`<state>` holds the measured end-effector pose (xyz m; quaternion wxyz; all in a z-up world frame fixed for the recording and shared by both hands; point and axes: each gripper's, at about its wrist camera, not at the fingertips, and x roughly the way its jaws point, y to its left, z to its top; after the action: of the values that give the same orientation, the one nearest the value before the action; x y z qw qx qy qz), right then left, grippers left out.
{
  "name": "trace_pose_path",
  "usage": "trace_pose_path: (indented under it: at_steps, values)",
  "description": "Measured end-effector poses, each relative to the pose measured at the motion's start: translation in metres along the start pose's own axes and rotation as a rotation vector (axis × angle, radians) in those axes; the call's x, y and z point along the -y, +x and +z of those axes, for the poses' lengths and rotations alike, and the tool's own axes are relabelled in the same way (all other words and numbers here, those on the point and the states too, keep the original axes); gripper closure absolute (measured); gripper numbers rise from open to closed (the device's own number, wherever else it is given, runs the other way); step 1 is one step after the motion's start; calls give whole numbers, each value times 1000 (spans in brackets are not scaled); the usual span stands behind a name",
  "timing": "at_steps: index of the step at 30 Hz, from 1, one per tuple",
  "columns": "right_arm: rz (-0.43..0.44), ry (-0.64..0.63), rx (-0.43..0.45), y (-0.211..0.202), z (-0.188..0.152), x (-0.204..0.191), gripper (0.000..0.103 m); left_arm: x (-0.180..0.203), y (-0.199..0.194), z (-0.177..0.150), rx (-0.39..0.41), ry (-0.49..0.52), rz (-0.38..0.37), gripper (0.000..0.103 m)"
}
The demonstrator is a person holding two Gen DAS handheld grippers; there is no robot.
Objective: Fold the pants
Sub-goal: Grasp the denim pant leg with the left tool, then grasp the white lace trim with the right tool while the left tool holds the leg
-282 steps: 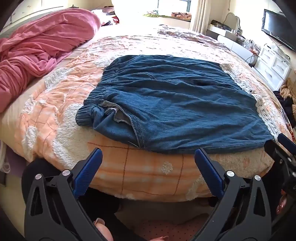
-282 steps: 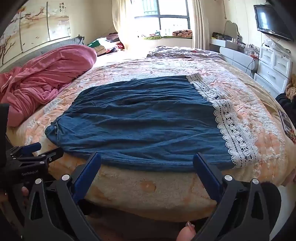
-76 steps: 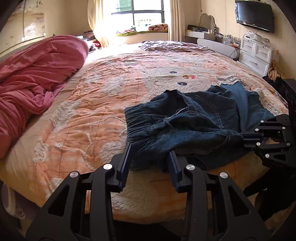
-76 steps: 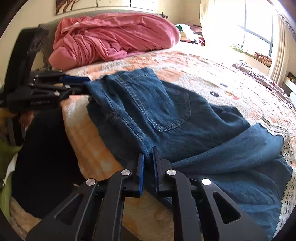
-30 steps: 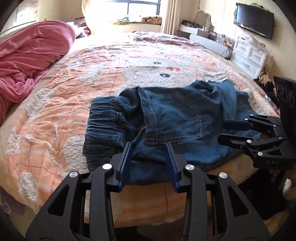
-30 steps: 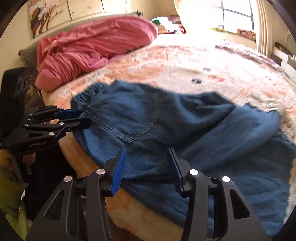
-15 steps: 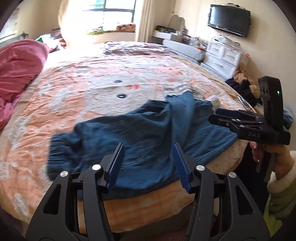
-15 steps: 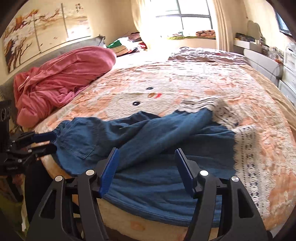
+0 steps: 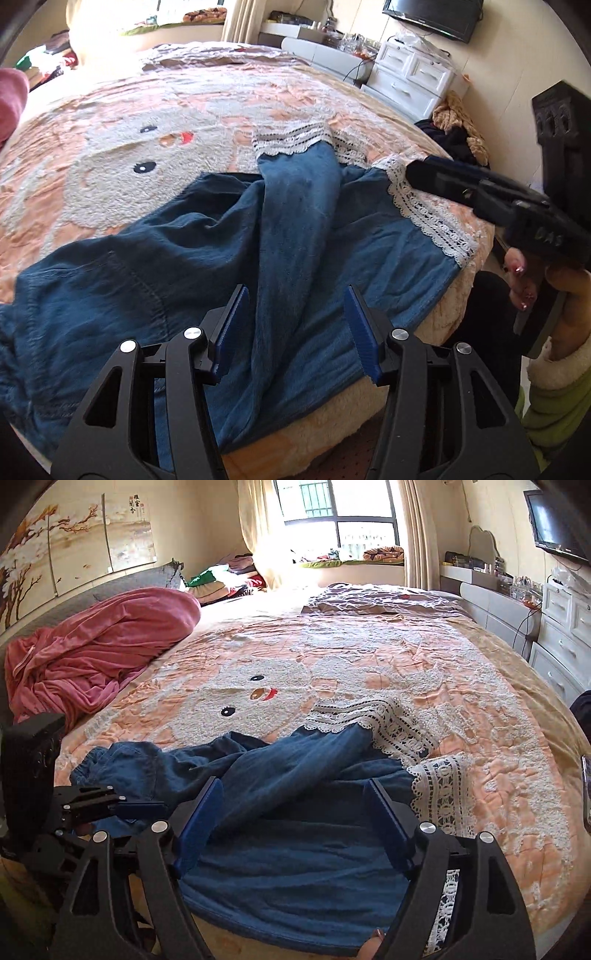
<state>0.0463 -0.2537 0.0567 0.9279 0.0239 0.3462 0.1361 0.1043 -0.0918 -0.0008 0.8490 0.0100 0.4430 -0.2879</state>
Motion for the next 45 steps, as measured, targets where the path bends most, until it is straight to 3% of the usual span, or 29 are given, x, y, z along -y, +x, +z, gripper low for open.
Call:
trace_pose_path:
  at_steps: [4,11,17,29,33,34,37,45]
  values:
    - [-25,-24,-20,11,8,2,25,-7,17,5,-24,-26,-13,59]
    - [-41,-56,-80,46,25,1,25,-21,32,2,-20,-63,-104,98]
    - [-74,-77,-139,96,52,-4,25,-7,33,-2,2,-7,-159,100]
    - [-229,-103,-358,220,84,-6,34,1,29,-5,27,33,-145,100]
    - [-265,-90,-386,234,79,2,51,3,27,-5,29,35,-144,100]
    - [-256,-80,-380,234,78,5,65,3,26,-5,31,33,-143,100]
    - [-226,-63,-348,226,80,14,92,1,23,-5,41,26,-136,100]
    - [-83,103,-140,141,91,45,93,0,18,-8,64,16,-137,100]
